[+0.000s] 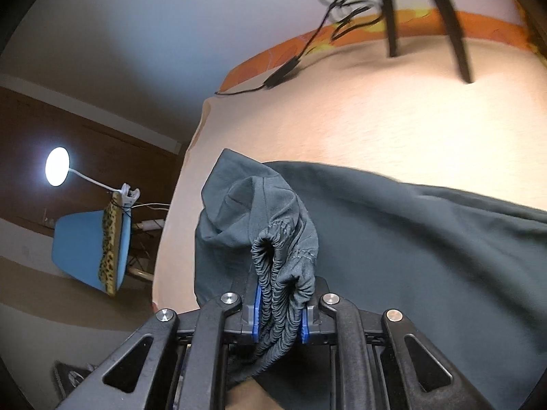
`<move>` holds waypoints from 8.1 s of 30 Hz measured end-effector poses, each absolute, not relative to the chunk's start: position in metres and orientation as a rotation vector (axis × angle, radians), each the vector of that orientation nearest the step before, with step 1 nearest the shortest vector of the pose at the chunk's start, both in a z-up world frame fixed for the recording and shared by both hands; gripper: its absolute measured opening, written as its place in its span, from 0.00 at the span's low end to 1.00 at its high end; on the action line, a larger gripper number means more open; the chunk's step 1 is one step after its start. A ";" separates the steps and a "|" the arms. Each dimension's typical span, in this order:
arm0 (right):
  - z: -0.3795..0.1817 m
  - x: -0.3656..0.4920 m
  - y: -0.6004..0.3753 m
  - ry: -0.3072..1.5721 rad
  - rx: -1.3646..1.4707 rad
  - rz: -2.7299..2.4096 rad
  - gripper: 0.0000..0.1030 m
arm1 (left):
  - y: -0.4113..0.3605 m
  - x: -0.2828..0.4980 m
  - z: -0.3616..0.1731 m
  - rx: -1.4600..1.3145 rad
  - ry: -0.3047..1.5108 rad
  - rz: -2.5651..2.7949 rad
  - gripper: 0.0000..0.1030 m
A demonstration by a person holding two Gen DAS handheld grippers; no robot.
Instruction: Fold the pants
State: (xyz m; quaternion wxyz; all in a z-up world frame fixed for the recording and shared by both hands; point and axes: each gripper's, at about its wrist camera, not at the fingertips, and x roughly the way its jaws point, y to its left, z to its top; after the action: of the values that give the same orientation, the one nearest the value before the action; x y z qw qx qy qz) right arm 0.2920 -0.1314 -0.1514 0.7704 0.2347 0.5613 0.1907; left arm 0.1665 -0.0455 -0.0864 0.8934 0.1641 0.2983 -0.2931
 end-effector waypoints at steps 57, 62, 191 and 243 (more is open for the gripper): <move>-0.097 0.118 -0.544 1.244 0.409 -0.142 0.14 | -0.104 0.186 -0.092 0.282 0.838 -0.645 0.31; -0.104 0.120 -0.557 1.256 0.361 -0.216 0.14 | -0.112 0.177 -0.095 0.289 0.858 -0.707 0.31; -0.159 0.306 -0.191 1.337 0.062 0.086 0.53 | -0.150 0.187 -0.132 0.065 1.045 -0.743 0.49; -0.047 0.226 -0.283 1.075 0.310 0.234 0.02 | -0.212 0.144 -0.041 0.068 0.876 -0.943 0.06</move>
State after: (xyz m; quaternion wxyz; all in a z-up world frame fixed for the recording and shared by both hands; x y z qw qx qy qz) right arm 0.2265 -0.2832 -0.0468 0.8411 0.1468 0.5087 0.1107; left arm 0.1439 -0.2124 -0.0406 0.7994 0.0315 0.4082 -0.4397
